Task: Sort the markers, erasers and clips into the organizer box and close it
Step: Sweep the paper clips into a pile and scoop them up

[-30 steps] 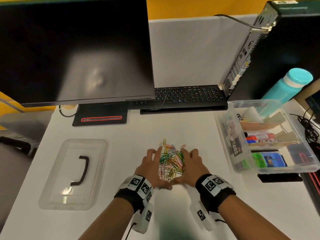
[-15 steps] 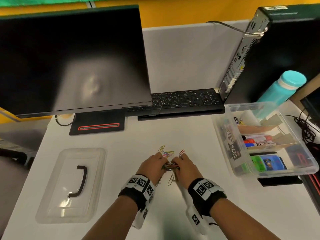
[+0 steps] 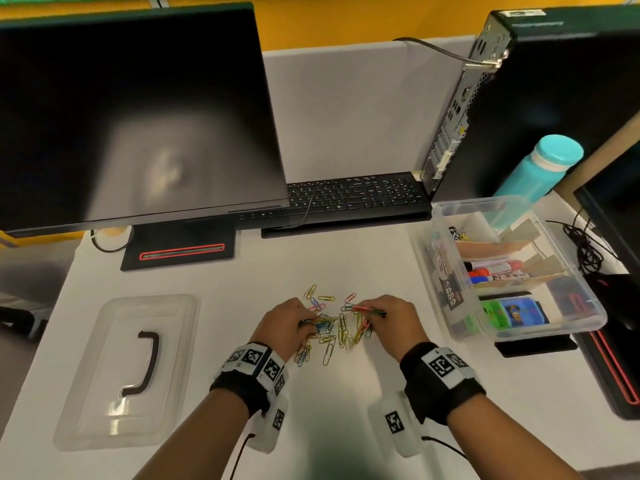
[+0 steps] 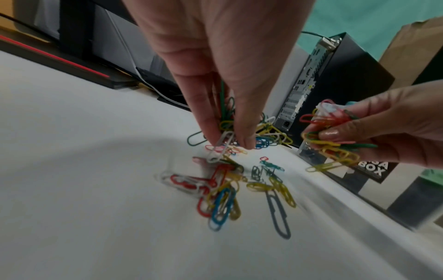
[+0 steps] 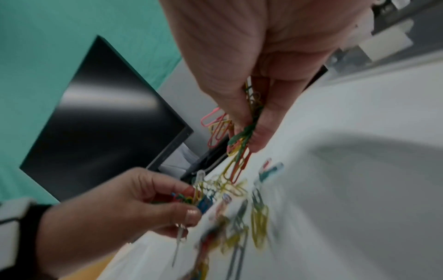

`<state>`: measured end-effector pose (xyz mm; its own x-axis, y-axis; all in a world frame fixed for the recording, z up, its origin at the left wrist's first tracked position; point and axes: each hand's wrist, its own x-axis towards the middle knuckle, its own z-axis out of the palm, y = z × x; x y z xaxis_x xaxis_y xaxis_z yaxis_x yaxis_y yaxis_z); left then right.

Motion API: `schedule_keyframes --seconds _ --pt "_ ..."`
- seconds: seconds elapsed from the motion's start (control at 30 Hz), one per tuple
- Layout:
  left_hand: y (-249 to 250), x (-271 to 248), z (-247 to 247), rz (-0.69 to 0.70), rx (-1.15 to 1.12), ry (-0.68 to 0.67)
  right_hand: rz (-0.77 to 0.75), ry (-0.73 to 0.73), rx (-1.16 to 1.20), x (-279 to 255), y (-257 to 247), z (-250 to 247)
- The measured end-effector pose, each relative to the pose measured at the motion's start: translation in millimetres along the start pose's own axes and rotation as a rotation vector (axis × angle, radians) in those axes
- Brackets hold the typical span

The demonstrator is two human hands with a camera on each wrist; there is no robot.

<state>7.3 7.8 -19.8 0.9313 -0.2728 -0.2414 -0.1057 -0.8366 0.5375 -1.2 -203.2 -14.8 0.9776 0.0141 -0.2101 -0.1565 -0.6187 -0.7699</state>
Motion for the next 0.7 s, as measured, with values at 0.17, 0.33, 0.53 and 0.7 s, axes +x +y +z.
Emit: schedule_keyframes --seconds 0.17,0.33,0.53,0.7 --pt "9 4 -4 0.014 -0.025 0.037 -0.091 0.121 0.191 -11 -33 -57" --pt "15 7 -1 0.017 -0.021 0.020 -0.086 0.269 0.336 0 -47 -143" --pt "16 3 5 -0.035 -0.084 0.011 0.020 0.590 -0.091 40 -20 -240" --pt "17 2 6 -0.083 -0.118 0.010 0.236 0.359 -0.638 94 13 -254"
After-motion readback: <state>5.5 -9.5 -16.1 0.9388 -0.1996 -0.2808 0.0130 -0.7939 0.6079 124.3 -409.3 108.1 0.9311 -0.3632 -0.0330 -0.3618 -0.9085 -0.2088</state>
